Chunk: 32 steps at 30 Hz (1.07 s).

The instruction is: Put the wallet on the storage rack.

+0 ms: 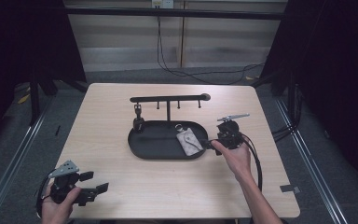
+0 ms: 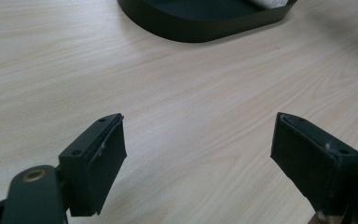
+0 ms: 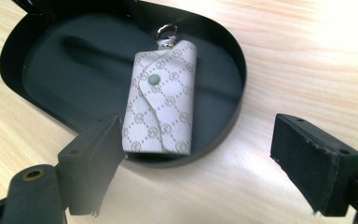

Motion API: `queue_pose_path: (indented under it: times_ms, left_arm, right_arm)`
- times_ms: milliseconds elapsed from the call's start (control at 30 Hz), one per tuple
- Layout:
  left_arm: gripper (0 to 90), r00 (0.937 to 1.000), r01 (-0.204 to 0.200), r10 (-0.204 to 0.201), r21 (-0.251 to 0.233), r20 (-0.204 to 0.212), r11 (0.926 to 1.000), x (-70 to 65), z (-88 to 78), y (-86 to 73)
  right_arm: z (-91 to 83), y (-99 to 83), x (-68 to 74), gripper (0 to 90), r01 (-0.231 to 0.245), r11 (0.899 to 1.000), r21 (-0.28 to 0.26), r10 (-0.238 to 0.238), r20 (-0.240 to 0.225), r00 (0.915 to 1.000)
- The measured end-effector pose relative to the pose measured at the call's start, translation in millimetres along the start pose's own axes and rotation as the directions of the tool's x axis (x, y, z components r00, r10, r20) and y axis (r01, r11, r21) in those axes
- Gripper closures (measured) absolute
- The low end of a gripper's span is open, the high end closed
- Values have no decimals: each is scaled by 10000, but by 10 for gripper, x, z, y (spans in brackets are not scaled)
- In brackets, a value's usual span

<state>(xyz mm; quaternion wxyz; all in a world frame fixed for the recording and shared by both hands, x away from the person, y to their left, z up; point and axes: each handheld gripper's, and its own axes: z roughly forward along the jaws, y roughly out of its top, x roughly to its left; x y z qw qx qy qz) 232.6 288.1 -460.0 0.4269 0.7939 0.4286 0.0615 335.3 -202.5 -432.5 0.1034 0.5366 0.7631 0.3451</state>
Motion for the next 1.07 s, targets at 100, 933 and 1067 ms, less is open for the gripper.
queue_pose_path:
  times_ms: [100, 933, 1067]
  left_arm:
    - [176, 10000, 5, -5, 4, -12, 10000, 4, 1, -1]
    - [176, 10000, -54, 54, -93, 7, 9999, -34, -10, 9]
    - [176, 9999, -112, 112, -95, -31, 9999, -28, -20, 6]
  right_arm:
    - [-58, -83, -28, 167, -13, 10000, -31, 14, 66, 10000]
    - [-547, -1077, -279, 171, -541, 9969, -569, 563, 384, 9977]
    - [-594, -1164, -307, 171, -630, 9959, -649, 661, 474, 9967]
